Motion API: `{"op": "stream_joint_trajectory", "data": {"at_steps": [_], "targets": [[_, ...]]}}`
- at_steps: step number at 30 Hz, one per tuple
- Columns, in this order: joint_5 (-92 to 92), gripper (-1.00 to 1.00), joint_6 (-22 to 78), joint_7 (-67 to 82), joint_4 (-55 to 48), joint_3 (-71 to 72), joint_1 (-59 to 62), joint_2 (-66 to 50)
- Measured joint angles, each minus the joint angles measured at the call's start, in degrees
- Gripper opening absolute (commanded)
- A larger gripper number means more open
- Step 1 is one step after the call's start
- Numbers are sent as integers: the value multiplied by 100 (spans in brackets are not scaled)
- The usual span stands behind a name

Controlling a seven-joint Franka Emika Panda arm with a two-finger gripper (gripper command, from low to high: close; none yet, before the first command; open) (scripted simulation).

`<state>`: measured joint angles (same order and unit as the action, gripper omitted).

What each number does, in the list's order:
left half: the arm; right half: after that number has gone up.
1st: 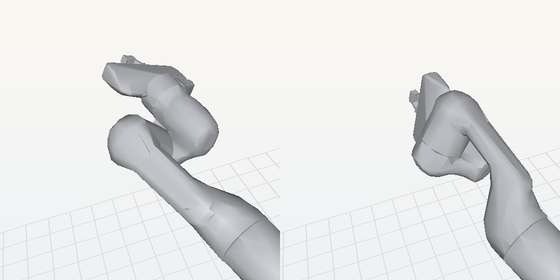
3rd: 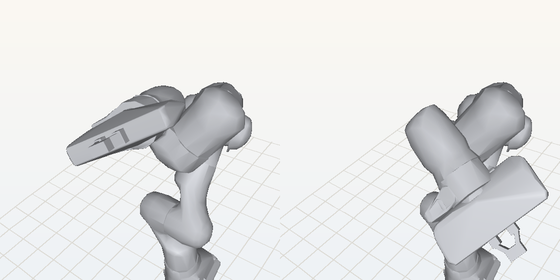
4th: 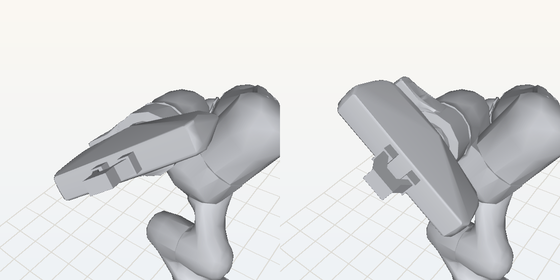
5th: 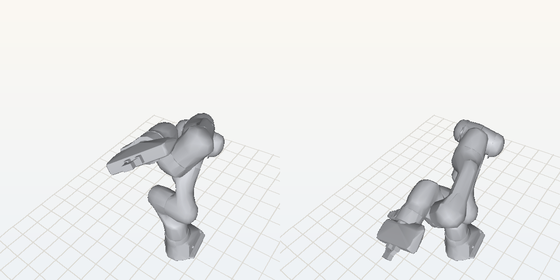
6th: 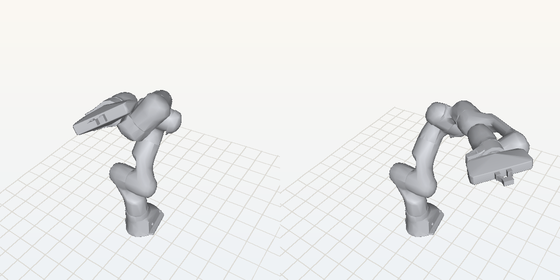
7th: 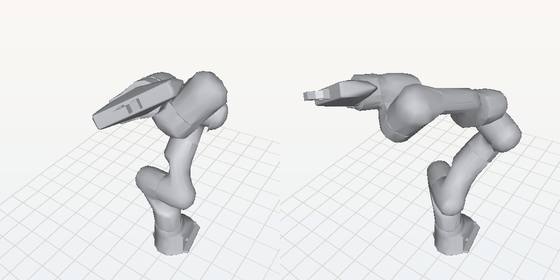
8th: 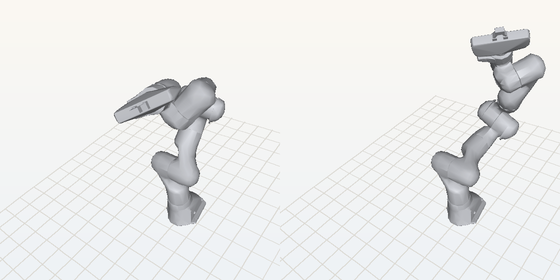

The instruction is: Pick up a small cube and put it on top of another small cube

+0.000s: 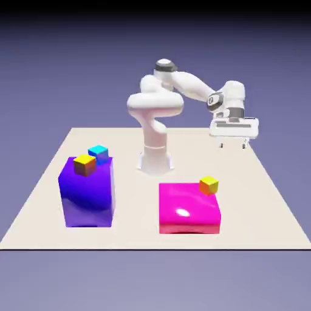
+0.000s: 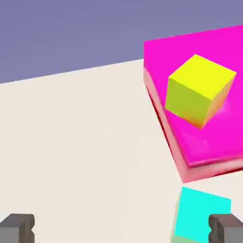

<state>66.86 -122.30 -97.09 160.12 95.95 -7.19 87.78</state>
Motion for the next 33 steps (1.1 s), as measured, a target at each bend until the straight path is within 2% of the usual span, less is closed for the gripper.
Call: {"op": "stream_joint_trajectory", "data": {"at_steps": [9, 16, 17, 19, 24, 33], "targets": [[1302, 0, 1007, -1064, -17, 1868, -127, 1073], [2414, 0, 544, -888, -323, 2927, 344, 1298], [2488, -100, 512, -875, -343, 2996, 376, 1312], [2493, -100, 509, -873, -343, 2997, 376, 1312], [1399, -100, 981, -1060, -38, 1960, -96, 1100], [-834, -100, 601, -1575, -408, 526, 1650, -343]]}}
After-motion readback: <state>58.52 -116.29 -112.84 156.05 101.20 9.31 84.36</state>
